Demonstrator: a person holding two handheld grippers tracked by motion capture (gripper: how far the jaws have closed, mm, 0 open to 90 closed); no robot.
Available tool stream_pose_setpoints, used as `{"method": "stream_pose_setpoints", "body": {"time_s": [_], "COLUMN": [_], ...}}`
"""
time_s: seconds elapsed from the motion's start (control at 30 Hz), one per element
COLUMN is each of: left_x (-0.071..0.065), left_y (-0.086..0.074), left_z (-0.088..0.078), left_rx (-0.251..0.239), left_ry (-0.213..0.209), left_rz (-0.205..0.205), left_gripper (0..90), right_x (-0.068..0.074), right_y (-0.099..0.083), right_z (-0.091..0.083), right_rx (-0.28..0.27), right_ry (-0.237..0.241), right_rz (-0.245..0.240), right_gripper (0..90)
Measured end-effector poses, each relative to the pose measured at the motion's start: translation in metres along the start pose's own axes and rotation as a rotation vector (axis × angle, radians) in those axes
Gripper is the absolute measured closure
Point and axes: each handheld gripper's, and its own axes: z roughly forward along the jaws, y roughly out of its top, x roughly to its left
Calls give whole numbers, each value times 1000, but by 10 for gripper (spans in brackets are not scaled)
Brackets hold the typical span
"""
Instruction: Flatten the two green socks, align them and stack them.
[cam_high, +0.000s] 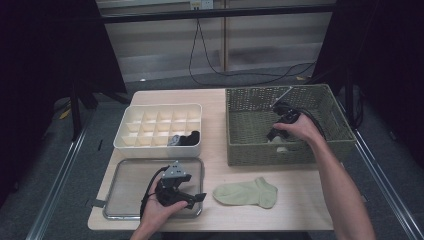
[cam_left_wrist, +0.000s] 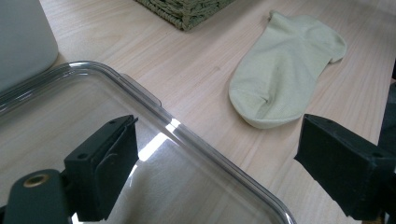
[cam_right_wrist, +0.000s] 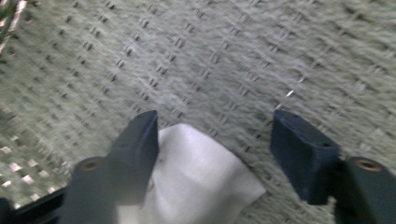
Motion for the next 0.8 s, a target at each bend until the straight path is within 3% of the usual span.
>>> {"method": "stream_pose_setpoints", "body": {"time_s": [0.17, 0.5, 0.8], "left_x": [0, 1, 1], "left_y": [0, -1, -1], "left_z": [0, -1, 0], "left_rx": [5, 7, 8], "left_ry": [5, 8, 6], "left_rz": [3, 2, 3], "left_gripper": [122, 119, 118], "right_x": [1, 4, 3], "right_y": [-1, -1, 0], "right_z": [4, 7, -3], "right_rx": [30, 63, -22], "right_ry": [17, 25, 27], "right_rz": [-9, -36, -28], "right_gripper": [483, 861, 891]}}
